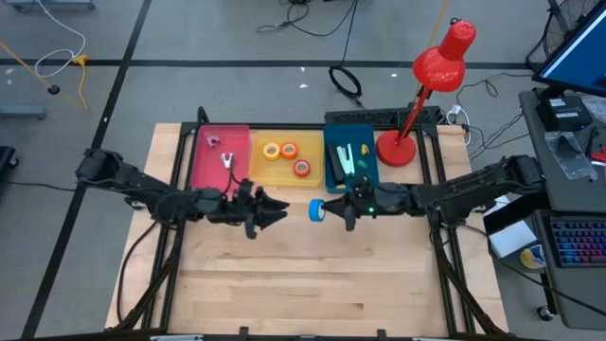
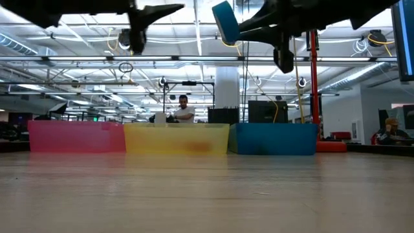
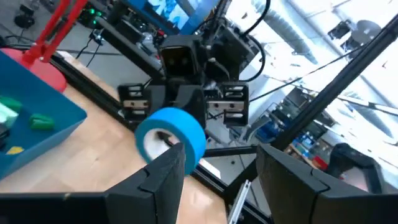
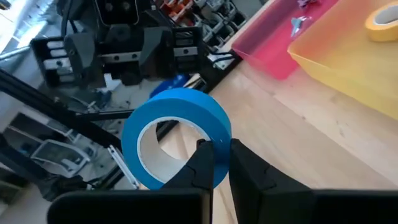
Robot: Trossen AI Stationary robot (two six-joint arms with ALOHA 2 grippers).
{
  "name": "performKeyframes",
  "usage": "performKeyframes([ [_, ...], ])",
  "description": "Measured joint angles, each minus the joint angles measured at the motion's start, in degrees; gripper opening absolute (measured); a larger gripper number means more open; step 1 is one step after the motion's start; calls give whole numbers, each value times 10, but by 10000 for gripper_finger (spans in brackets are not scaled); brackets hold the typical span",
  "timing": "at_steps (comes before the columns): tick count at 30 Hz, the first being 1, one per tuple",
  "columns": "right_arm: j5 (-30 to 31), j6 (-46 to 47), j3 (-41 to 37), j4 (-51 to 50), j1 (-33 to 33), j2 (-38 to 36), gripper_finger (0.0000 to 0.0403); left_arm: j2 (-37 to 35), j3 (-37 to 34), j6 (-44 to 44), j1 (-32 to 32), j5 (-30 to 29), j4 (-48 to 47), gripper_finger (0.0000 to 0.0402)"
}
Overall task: Pick and place Stapler, Stapler remover, tape
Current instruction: Put the blue tape into the yellow bin
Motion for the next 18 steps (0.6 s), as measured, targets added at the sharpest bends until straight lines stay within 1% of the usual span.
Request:
performKeyframes([
  [3, -19, 0, 0, 21, -11, 15, 17, 40, 45, 16, 13, 19, -11, 198],
  [5, -23, 1, 0, 32, -15, 19, 17, 61, 76, 18, 24, 34, -37, 198],
  [9, -32, 0, 0, 30, -17, 19, 17, 92, 122, 7, 45, 82, -92, 198],
  [13, -35, 0, 0, 37, -19, 20, 8, 110, 143, -4, 57, 127, -95, 198],
  [18, -34, -12, 1, 44, -19, 19, 3, 112, 149, -11, 61, 133, -130, 198],
])
